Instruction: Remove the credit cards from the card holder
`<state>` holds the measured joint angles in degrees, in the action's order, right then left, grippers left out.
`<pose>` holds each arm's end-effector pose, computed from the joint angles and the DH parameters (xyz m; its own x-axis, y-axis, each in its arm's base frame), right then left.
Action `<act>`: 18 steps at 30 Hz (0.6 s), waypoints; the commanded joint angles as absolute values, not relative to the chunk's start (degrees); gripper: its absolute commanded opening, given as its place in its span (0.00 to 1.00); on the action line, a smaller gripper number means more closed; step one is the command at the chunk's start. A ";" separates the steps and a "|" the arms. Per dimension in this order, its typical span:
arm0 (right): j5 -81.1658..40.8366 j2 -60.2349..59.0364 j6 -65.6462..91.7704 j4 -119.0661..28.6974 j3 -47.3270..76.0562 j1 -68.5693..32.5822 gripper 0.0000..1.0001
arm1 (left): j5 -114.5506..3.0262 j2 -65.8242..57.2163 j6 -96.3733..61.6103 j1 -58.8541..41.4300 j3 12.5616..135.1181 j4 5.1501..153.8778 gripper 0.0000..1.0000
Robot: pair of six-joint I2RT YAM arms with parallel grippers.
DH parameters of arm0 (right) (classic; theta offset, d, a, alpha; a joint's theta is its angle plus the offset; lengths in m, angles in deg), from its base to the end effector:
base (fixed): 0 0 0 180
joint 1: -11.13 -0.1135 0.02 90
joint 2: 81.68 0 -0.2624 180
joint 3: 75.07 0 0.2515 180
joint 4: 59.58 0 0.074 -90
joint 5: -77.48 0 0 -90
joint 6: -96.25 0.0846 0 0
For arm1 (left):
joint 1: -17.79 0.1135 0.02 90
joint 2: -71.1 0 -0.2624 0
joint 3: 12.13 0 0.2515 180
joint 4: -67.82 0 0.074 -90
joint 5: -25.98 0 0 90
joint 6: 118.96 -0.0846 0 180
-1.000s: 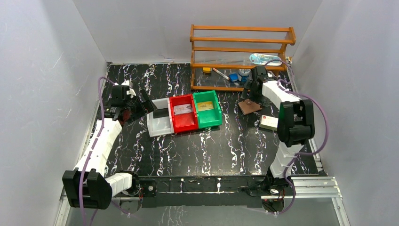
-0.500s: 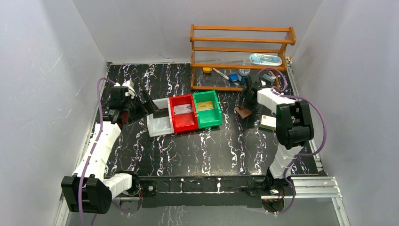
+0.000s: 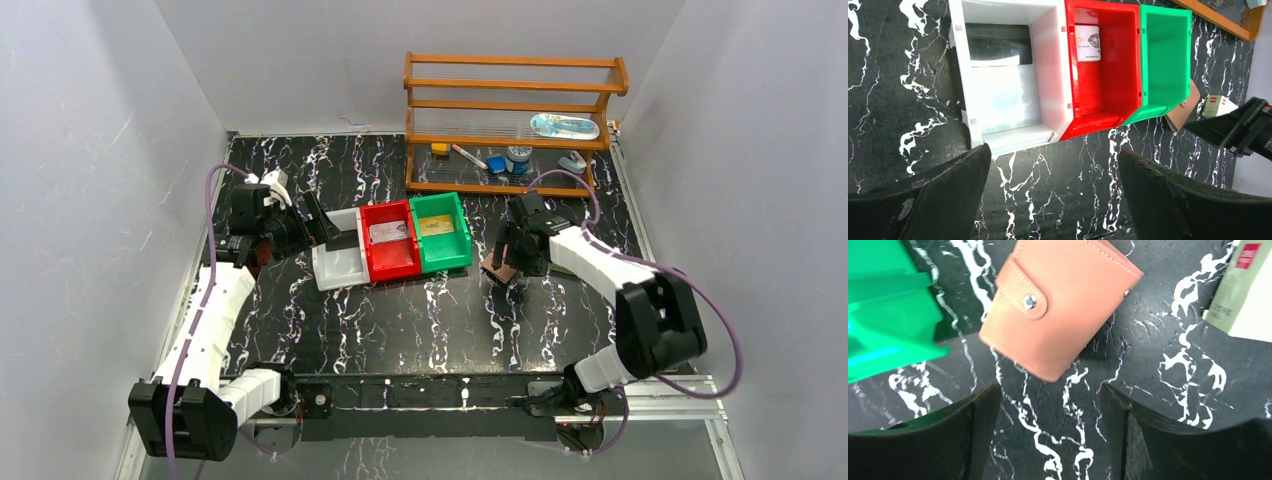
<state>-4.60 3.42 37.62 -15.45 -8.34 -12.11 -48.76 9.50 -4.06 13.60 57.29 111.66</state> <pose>0.2886 0.1113 0.1557 -0.8689 0.1880 -0.4579 0.1405 0.9807 0.1360 0.2679 -0.0420 0.2870 -0.6510 -0.3596 -0.6685 0.0096 0.8767 -0.4809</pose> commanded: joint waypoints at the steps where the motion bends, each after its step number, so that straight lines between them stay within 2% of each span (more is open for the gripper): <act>1: -4.48 -4.32 38.36 -13.42 -7.29 -12.11 0.85 | -46.73 12.08 -4.99 14.01 57.90 111.79 0.98; 4: 0.22 -4.81 40.29 -14.14 -6.17 -12.00 0.93 | -46.47 12.96 -3.96 14.01 57.04 110.91 0.98; 6: 2.66 -2.63 42.37 -14.05 -4.80 -11.70 0.95 | -46.38 13.92 -3.39 13.99 56.50 110.04 0.98; 16: 4.86 15.79 46.48 -14.10 3.85 -11.63 0.98 | -53.41 20.79 -0.43 14.01 55.58 111.41 0.98; 18: 3.72 17.64 46.54 -13.17 3.73 -11.67 0.93 | -54.84 22.11 0.57 14.01 55.34 112.24 0.98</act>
